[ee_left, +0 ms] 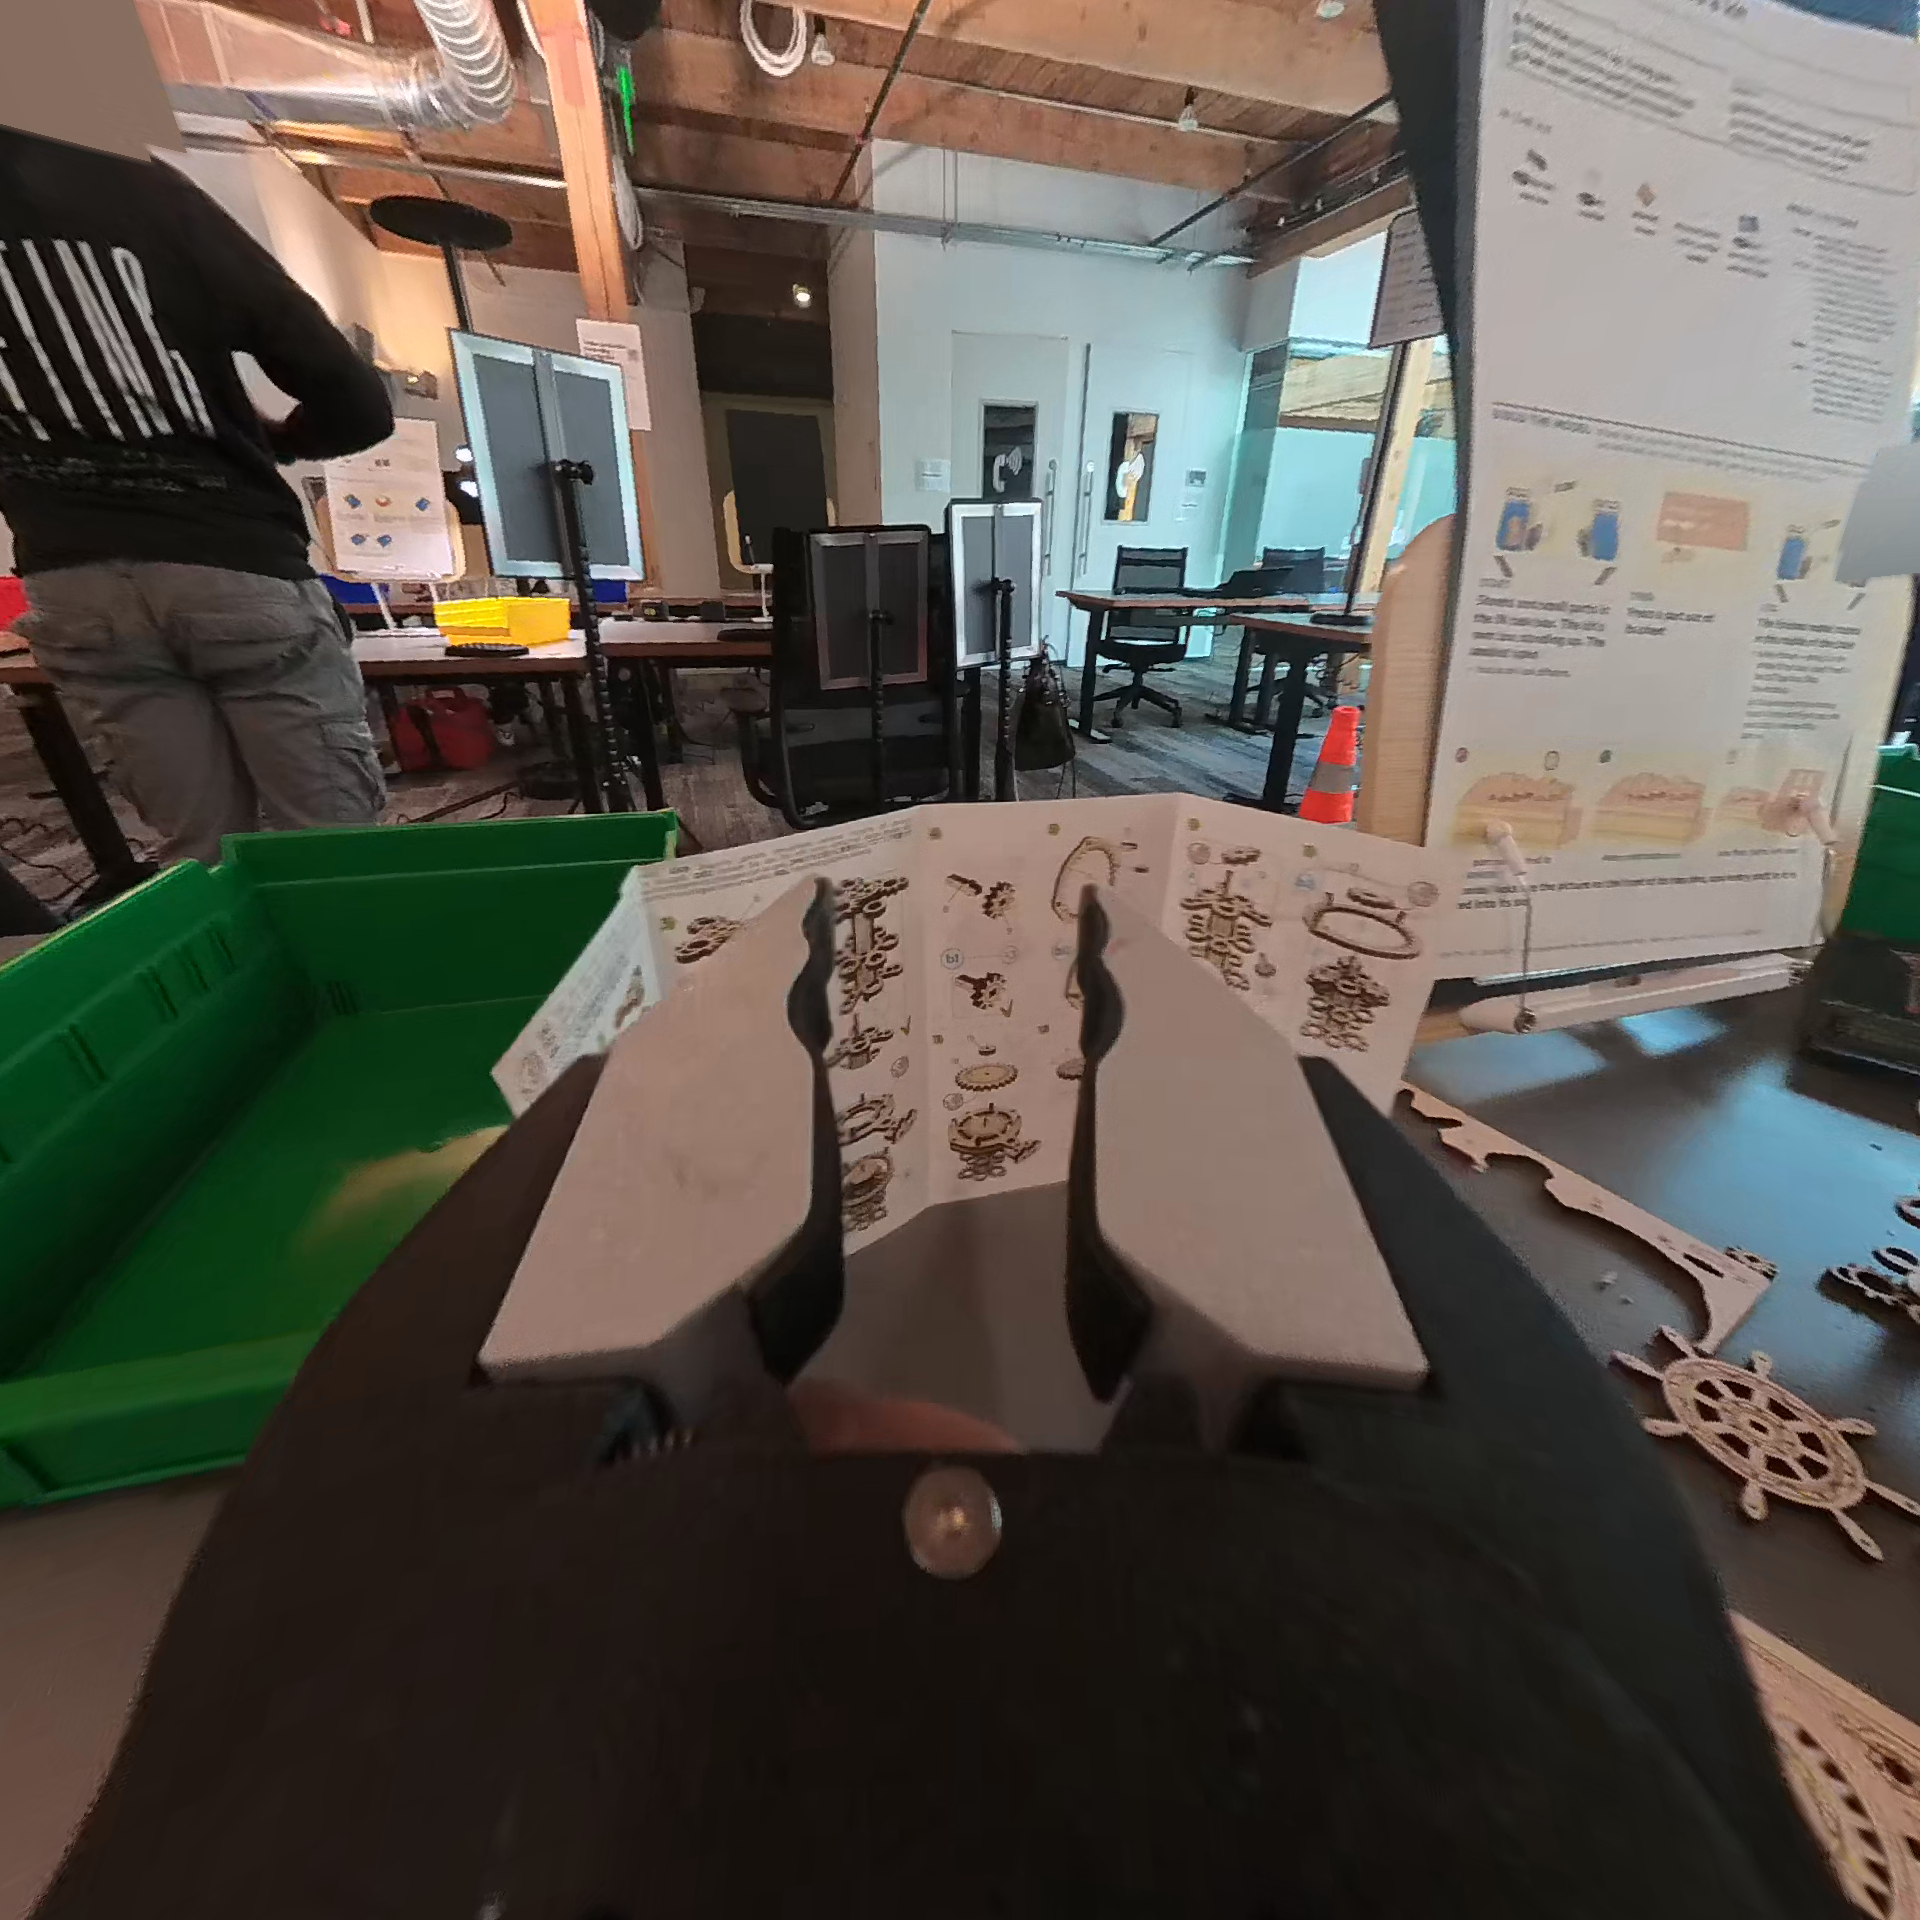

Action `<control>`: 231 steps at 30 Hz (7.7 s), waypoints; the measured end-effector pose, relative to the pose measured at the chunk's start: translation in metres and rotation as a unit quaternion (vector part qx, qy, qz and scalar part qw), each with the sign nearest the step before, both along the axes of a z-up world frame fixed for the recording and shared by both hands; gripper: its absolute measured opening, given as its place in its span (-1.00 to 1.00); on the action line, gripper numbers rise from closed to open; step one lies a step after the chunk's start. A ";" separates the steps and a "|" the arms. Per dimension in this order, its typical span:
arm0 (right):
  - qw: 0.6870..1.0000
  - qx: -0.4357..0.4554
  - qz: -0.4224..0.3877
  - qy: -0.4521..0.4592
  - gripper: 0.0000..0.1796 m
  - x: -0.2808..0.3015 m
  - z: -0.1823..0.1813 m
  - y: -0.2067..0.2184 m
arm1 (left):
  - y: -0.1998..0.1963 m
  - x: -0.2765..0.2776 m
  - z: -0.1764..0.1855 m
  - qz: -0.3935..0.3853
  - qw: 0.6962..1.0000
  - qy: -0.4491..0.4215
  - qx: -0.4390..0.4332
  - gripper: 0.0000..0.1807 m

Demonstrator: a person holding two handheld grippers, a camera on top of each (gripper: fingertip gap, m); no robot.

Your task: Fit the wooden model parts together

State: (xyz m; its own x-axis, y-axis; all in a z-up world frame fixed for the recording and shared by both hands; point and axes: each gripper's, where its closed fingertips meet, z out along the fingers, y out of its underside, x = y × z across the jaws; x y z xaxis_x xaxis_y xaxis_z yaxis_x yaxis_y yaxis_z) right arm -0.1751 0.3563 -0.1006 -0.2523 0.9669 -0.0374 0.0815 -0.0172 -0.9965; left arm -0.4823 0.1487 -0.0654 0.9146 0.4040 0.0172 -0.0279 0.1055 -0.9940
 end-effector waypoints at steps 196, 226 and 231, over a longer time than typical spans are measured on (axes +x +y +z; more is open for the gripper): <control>0.994 0.049 -0.056 -0.082 -0.73 0.033 -0.040 -0.027 | 0.138 0.315 -0.077 -0.283 0.723 0.627 -0.058 -0.85; 0.975 -0.045 0.183 -0.116 -0.73 0.018 -0.063 -0.007 | 0.166 0.266 -0.084 -0.372 0.834 0.388 -0.123 -0.84; 0.976 -0.040 0.182 -0.116 -0.73 0.016 -0.067 -0.008 | 0.167 0.263 -0.086 -0.385 0.836 0.370 -0.125 -0.84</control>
State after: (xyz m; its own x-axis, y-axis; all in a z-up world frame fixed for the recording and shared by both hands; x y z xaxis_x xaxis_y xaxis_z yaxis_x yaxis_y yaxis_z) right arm -0.1595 0.3482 -0.1673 -0.5540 0.8067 -0.2056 0.3204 -0.0213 -0.9470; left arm -0.2189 0.3153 -0.1519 0.6282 -0.4036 -0.6652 -0.6647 0.1661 -0.7284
